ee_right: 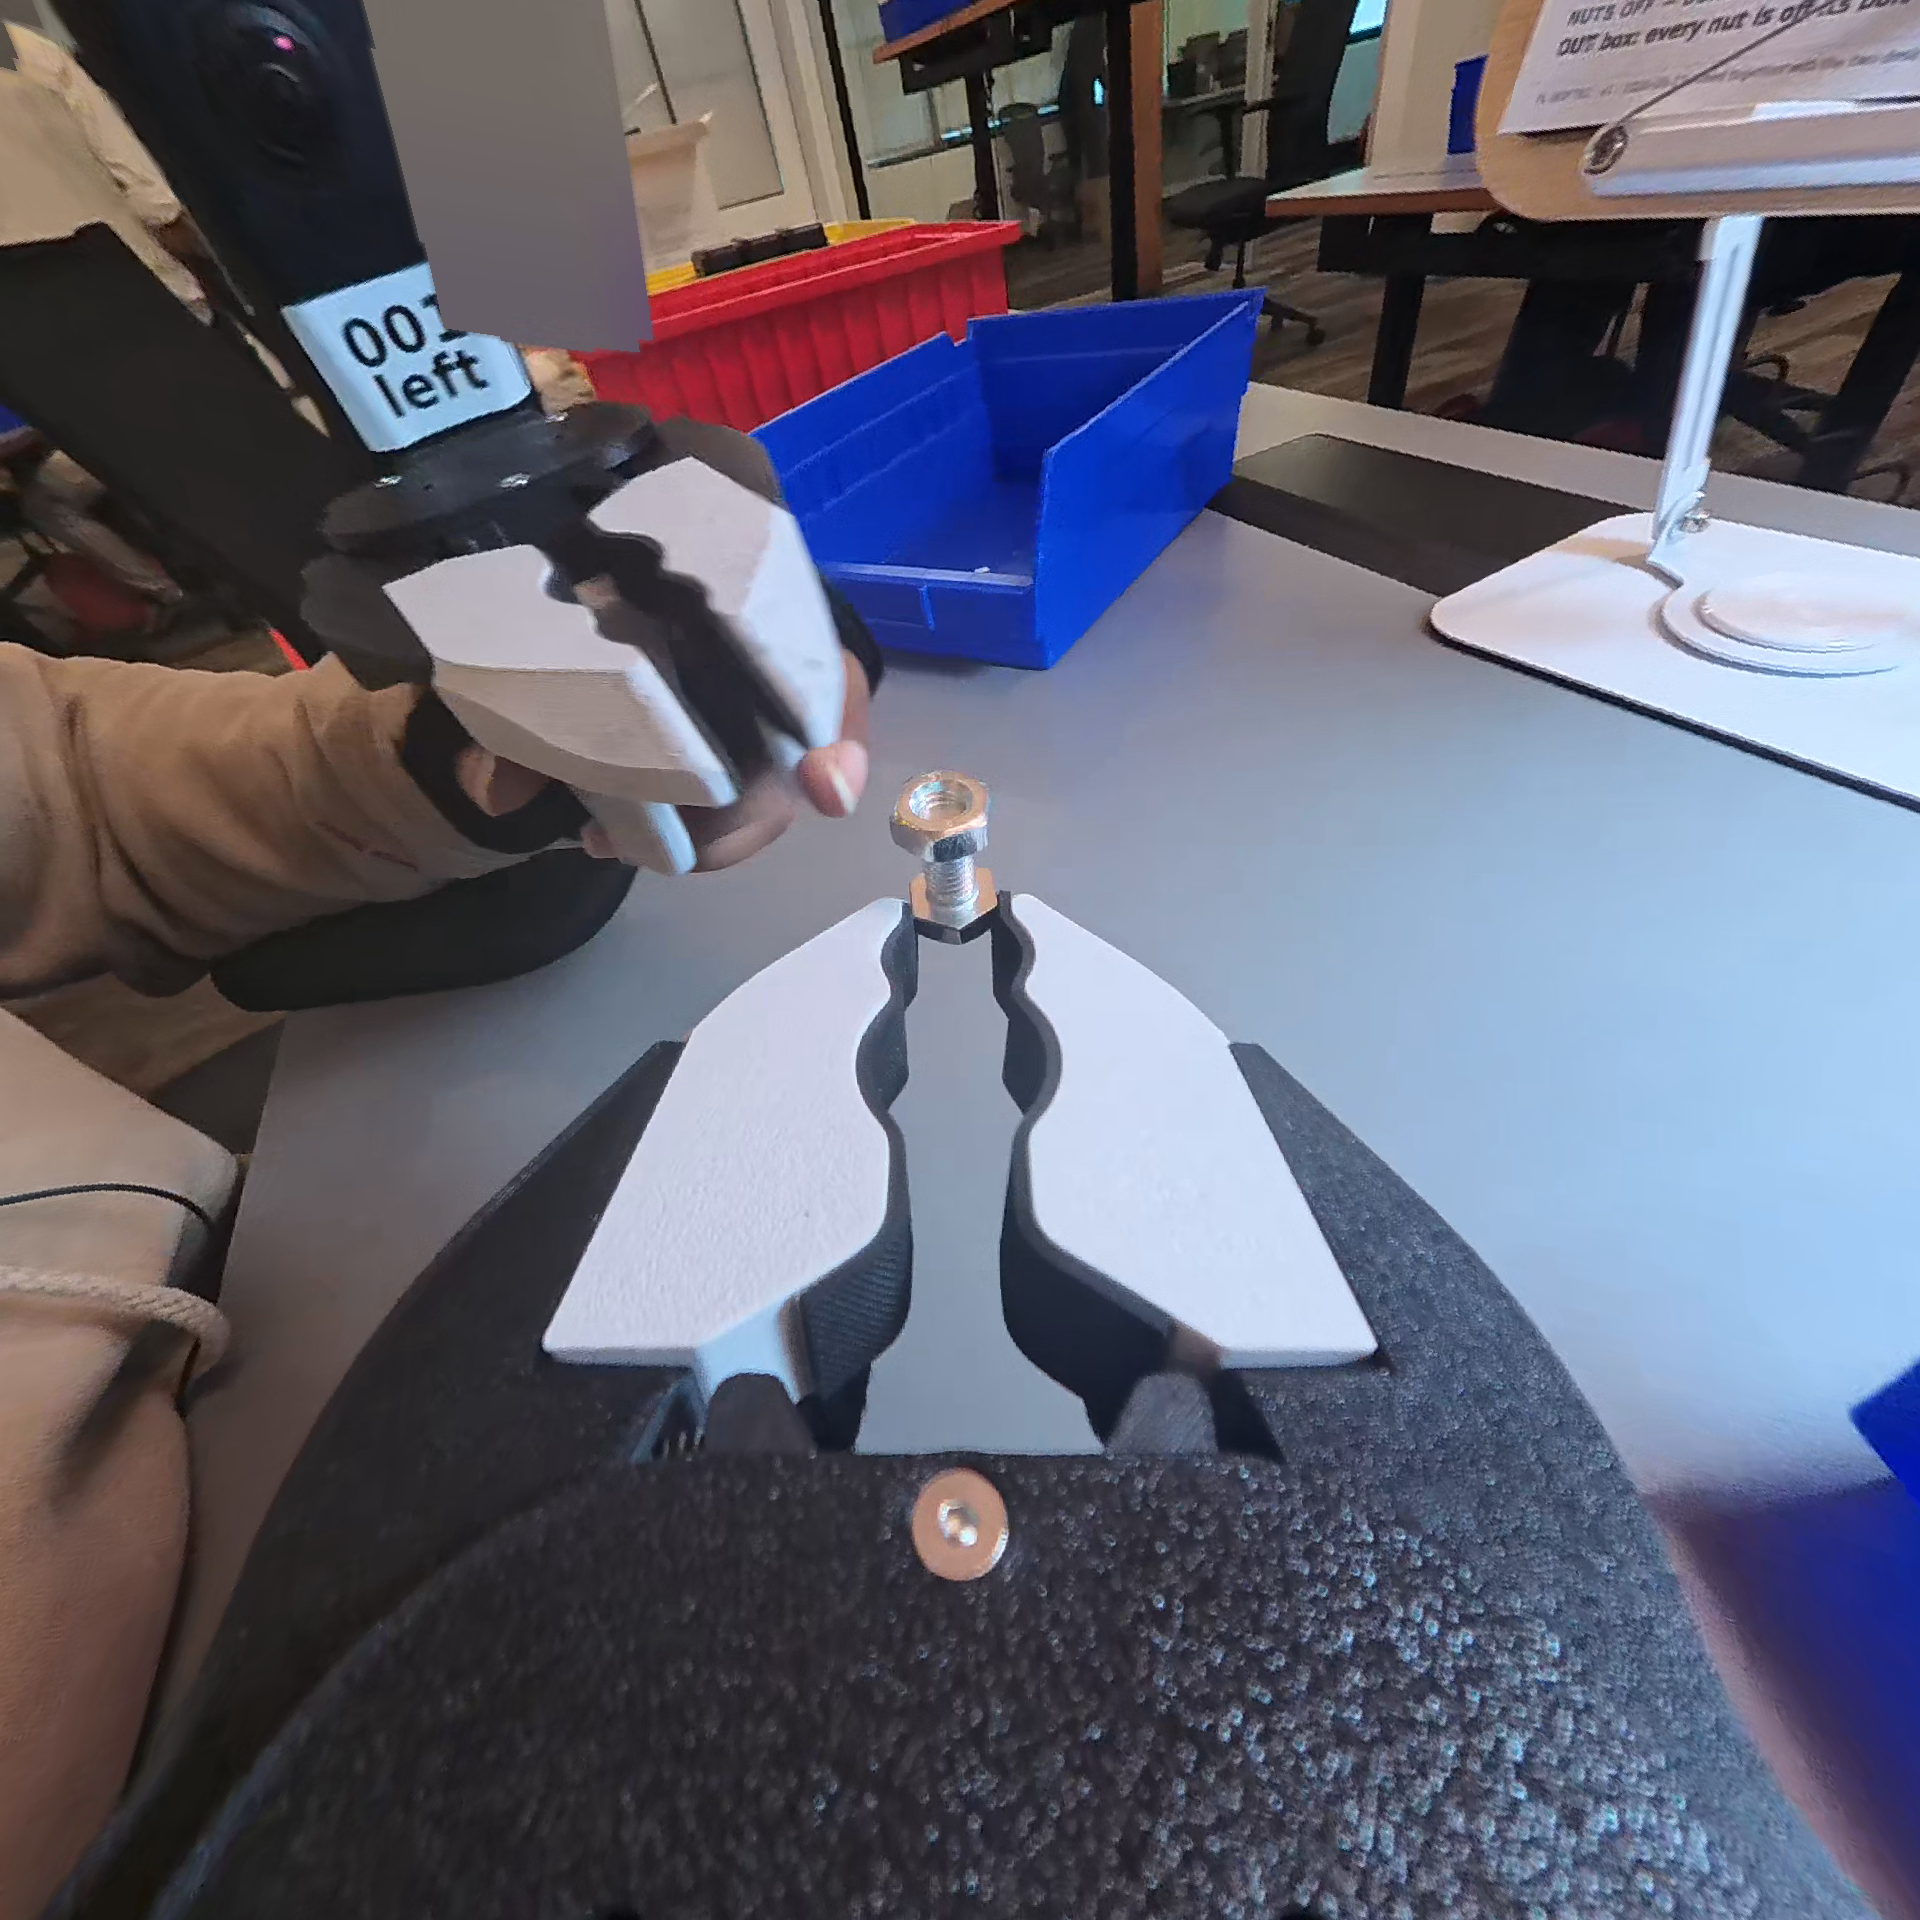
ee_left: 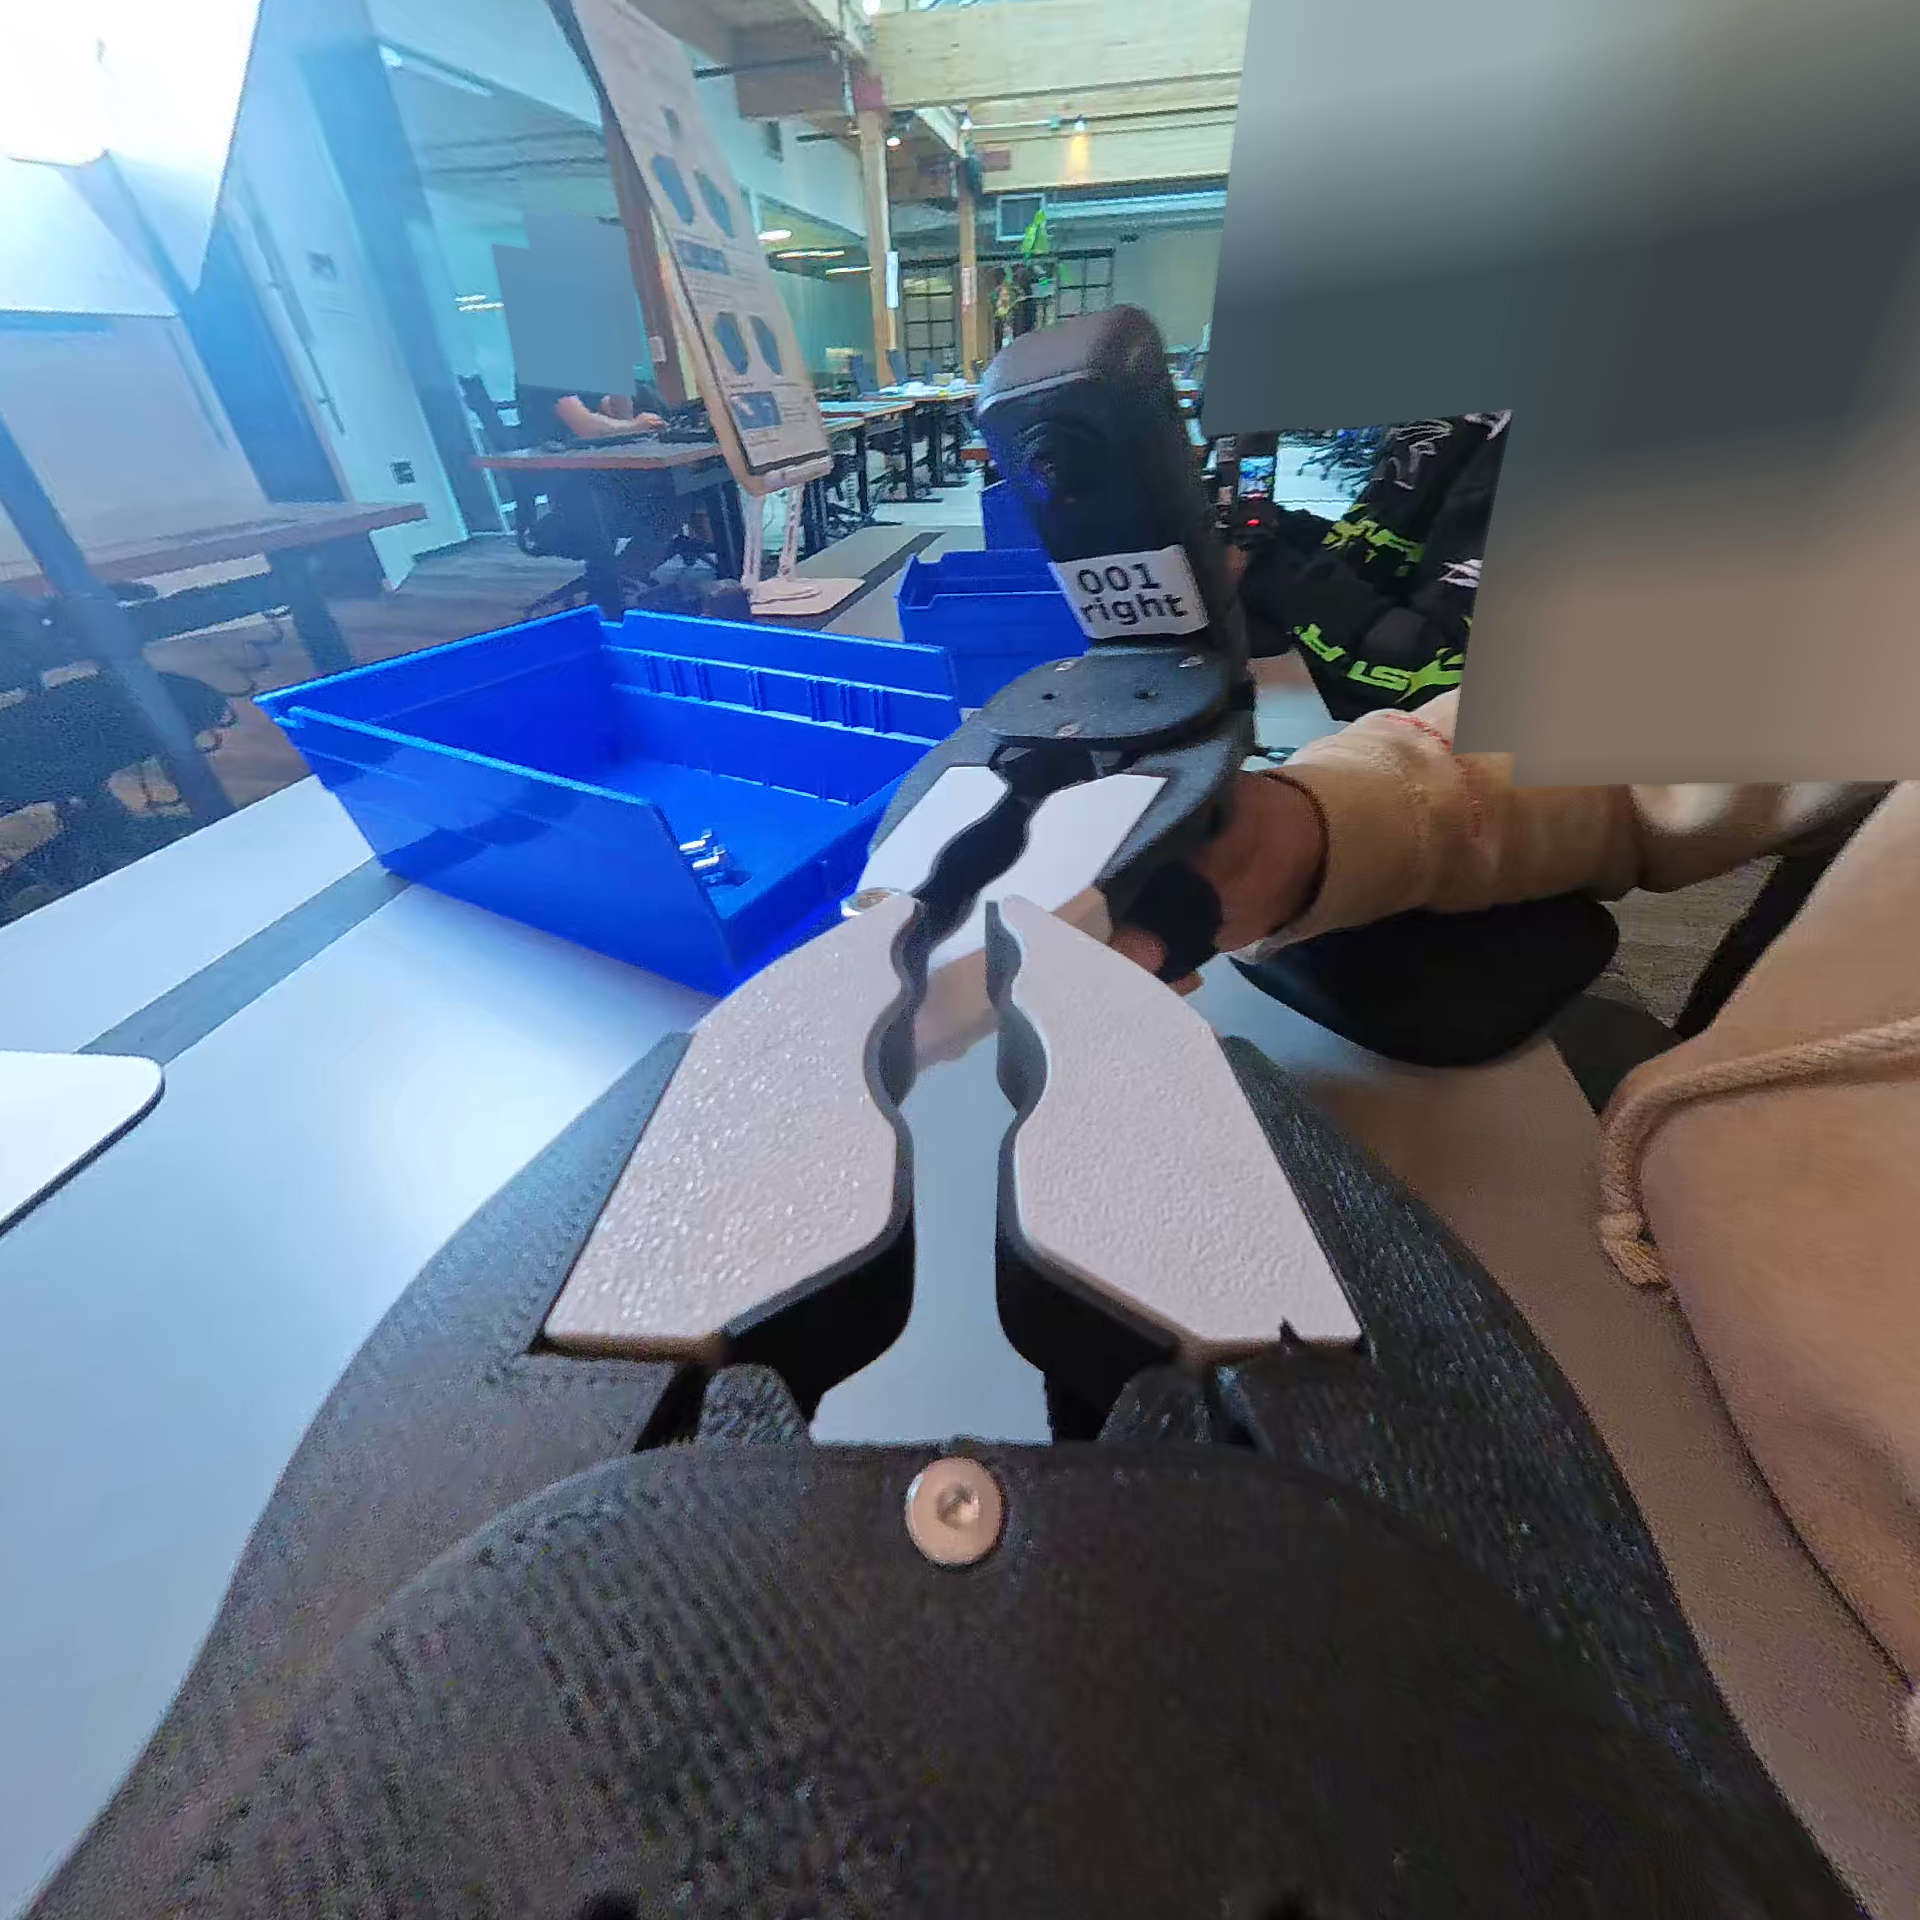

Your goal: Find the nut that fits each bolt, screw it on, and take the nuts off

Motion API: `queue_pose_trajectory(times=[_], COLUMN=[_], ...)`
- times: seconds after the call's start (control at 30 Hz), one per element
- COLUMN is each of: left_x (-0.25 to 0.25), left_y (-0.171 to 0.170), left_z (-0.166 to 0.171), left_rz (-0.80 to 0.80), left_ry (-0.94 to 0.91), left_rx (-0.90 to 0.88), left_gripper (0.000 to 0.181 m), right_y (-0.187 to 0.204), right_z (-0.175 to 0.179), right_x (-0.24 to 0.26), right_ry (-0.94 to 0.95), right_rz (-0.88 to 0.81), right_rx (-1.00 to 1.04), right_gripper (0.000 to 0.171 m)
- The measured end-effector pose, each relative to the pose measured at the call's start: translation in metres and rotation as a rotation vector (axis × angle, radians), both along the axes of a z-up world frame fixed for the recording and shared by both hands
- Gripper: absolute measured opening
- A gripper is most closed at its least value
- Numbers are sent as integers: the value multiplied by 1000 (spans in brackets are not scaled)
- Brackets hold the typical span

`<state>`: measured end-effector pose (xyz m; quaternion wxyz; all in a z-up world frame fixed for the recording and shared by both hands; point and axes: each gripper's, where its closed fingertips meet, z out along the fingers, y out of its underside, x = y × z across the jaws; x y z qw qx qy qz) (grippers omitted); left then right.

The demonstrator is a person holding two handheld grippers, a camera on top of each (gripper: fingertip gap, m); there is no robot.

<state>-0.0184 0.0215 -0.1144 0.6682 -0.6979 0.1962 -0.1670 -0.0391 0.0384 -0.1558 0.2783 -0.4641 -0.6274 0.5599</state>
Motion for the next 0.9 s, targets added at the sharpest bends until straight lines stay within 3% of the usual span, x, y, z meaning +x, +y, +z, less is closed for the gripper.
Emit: queue_pose_trajectory(times=[0.13,0.23,0.3,0.53,0.63,0.9], left_x=[-2,1,0,-2,3,4], left_y=[8,5,-1,8,5,2], left_z=[-12,-12,-3,-16,-22,-1], left_rz=[36,11,-23,23,-18,-24], left_ry=[11,28,-11,41,46,-53], left_rx=[-44,-55,-23,-61,-85,-40], left_gripper=[31,23,4,27,16,16], right_y=[-14,-14,-8,-21,-27,-30], right_z=[-5,-5,-4,-9,-8,14], right_x=[2,2,1,3,5,8], right_ry=[-11,-15,-16,-25,-16,149], right_rz=[47,49,27,75,99,109], right_rx=[32,30,18,48,57,-26], right_gripper=[14,14,14,14,14,14])
